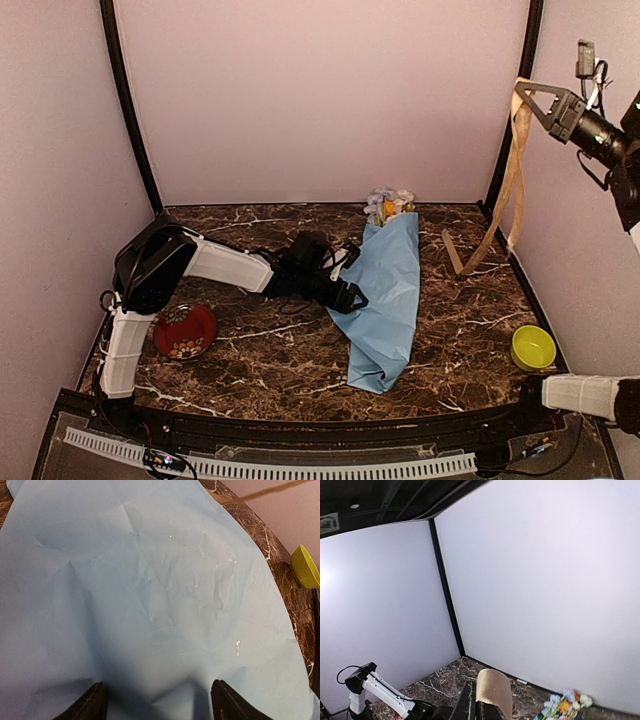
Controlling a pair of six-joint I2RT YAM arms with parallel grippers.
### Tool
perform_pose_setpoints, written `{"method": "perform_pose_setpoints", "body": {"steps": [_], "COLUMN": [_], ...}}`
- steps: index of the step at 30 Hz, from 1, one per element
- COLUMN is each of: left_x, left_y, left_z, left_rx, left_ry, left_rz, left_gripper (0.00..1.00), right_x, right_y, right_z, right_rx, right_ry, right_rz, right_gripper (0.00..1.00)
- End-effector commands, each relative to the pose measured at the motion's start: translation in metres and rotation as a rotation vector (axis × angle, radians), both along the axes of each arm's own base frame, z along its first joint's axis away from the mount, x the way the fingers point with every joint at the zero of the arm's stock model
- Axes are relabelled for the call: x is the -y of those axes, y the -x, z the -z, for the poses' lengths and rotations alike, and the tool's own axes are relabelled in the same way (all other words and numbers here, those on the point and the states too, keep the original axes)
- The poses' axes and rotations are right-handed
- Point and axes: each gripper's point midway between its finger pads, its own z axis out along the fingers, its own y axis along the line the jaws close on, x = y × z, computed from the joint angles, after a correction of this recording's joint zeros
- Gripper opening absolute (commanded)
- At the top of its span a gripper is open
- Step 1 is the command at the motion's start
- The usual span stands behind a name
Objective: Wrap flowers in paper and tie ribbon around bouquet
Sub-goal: Place the folded bouquet with the ribbon.
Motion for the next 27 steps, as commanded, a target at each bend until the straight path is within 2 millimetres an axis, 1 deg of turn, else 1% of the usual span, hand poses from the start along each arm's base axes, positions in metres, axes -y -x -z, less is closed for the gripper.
{"method": "perform_pose_setpoints", "body": {"steps": [1, 2, 3, 5, 6, 8, 10, 12, 13, 14, 15, 16, 17, 18, 20, 22, 25, 27], "left_x": [-0.033, -0.034, -0.034, -0.034, -0.035, -0.035, -0.035, -0.037, -0.037, -0.037, -0.037, -0.037, -0.037, -0.037, -0.037, -0.037, -0.037, -0.037], "left_y": [0.032, 0.031, 0.031, 0.031, 0.031, 0.03, 0.029, 0.029, 0.028, 0.028, 0.029, 0.029, 0.029, 0.029, 0.029, 0.028, 0.028, 0.028], "left_z": [0.075, 0.075, 0.075, 0.076, 0.076, 0.076, 0.076, 0.077, 0.078, 0.078, 0.077, 0.078, 0.077, 0.078, 0.078, 0.077, 0.078, 0.078], "left_rx": [-0.199, -0.2, -0.2, -0.203, -0.205, -0.207, -0.21, -0.219, -0.222, -0.223, -0.224, -0.225, -0.225, -0.226, -0.225, -0.225, -0.225, -0.224], "left_ry": [-0.182, -0.181, -0.181, -0.182, -0.183, -0.182, -0.179, -0.178, -0.178, -0.176, -0.176, -0.177, -0.177, -0.178, -0.178, -0.178, -0.182, -0.183], "left_rz": [-0.018, -0.02, -0.022, -0.023, -0.026, -0.029, -0.033, -0.038, -0.04, -0.04, -0.038, -0.039, -0.037, -0.035, -0.035, -0.038, -0.043, -0.043], "left_gripper": [0.73, 0.73, 0.73, 0.73, 0.73, 0.73, 0.73, 0.73, 0.73, 0.73, 0.73, 0.73, 0.73, 0.73, 0.73, 0.73, 0.73, 0.73], "right_x": [0.012, 0.009, 0.002, -0.024, -0.038, -0.069, -0.102, -0.133, -0.143, -0.149, -0.151, -0.148, -0.143, -0.139, -0.13, -0.118, -0.085, -0.061], "right_y": [-0.034, -0.038, -0.04, -0.03, -0.022, 0.0, 0.025, 0.055, 0.066, 0.08, 0.087, 0.093, 0.095, 0.093, 0.082, 0.061, 0.019, -0.013], "right_z": [0.099, 0.127, 0.159, 0.21, 0.232, 0.272, 0.306, 0.337, 0.353, 0.369, 0.381, 0.392, 0.399, 0.399, 0.394, 0.391, 0.408, 0.416], "right_rx": [-0.347, -0.439, -0.537, -0.678, -0.728, -0.819, -0.914, -0.987, -1.02, -1.056, -1.084, -1.116, -1.145, -1.144, -1.117, -1.123, -1.21, -1.23], "right_ry": [-0.035, -0.046, -0.053, -0.028, 0.004, 0.08, 0.122, 0.217, 0.294, 0.385, 0.466, 0.534, 0.582, 0.602, 0.602, 0.554, 0.474, 0.436], "right_rz": [0.094, 0.075, 0.04, -0.046, -0.071, -0.126, -0.219, -0.297, -0.308, -0.319, -0.311, -0.291, -0.268, -0.239, -0.168, -0.088, 0.089, 0.212], "right_gripper": [0.0, 0.0, 0.0, 0.0, 0.0, 0.0, 0.0, 0.01, 0.07, 0.18, 0.35, 0.51, 0.64, 0.75, 0.98, 1.0, 1.0, 1.0]}}
